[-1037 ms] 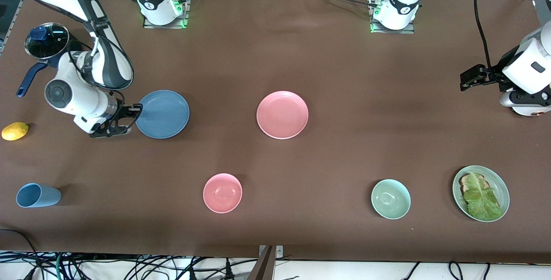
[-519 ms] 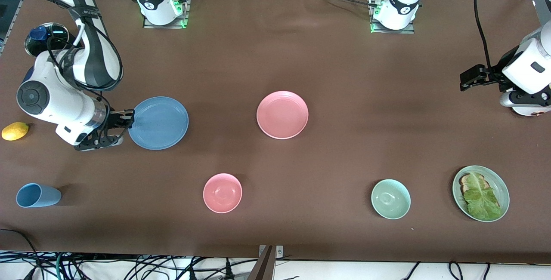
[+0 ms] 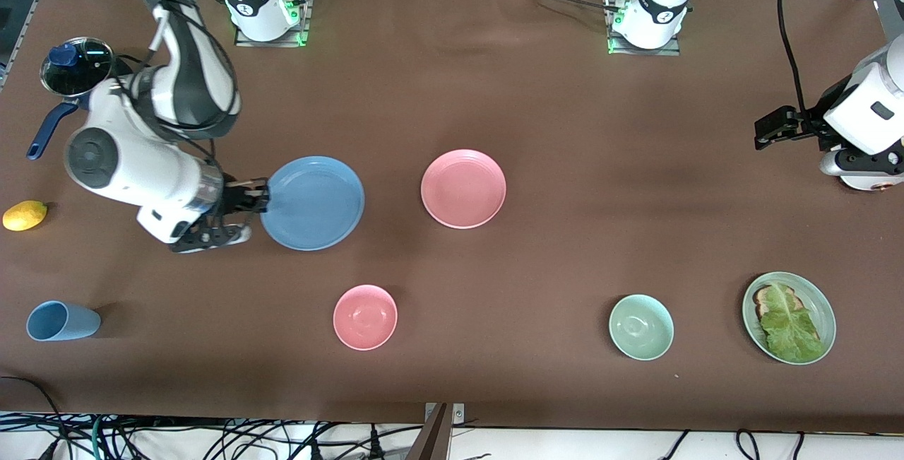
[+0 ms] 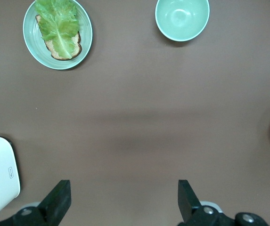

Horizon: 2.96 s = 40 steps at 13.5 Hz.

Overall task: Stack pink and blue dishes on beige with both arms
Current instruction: 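Carry the blue plate with the right gripper onto the pink plate, then open the right gripper to release the blue plate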

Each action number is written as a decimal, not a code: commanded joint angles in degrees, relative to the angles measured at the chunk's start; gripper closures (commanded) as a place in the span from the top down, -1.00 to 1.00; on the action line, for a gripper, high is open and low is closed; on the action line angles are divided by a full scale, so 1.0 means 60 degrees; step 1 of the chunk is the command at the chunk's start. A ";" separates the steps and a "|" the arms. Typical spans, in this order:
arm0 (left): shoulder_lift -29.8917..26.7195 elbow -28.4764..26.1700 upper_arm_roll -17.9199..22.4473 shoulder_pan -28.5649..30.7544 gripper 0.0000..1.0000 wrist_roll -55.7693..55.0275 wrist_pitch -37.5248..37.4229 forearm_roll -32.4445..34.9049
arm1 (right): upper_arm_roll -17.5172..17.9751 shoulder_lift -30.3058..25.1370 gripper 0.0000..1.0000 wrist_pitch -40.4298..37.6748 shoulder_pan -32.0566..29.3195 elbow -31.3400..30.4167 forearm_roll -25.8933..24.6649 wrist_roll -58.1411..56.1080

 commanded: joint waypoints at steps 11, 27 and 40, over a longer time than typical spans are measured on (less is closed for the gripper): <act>0.0123 0.0267 -0.0004 -0.0057 1.00 0.0103 -0.0035 0.0152 | 0.0006 0.1528 -1.00 0.1125 0.3589 0.0900 0.0569 0.5524; 0.0123 0.0267 -0.0004 -0.0057 1.00 0.0074 -0.0035 0.0152 | 0.0578 0.1983 -1.00 0.3207 0.3665 -0.0492 0.0510 0.6041; 0.0123 0.0267 -0.0048 -0.0057 1.00 0.0045 -0.0035 0.0137 | 0.0548 0.1647 1.00 0.2389 0.2920 0.0343 0.0102 0.5793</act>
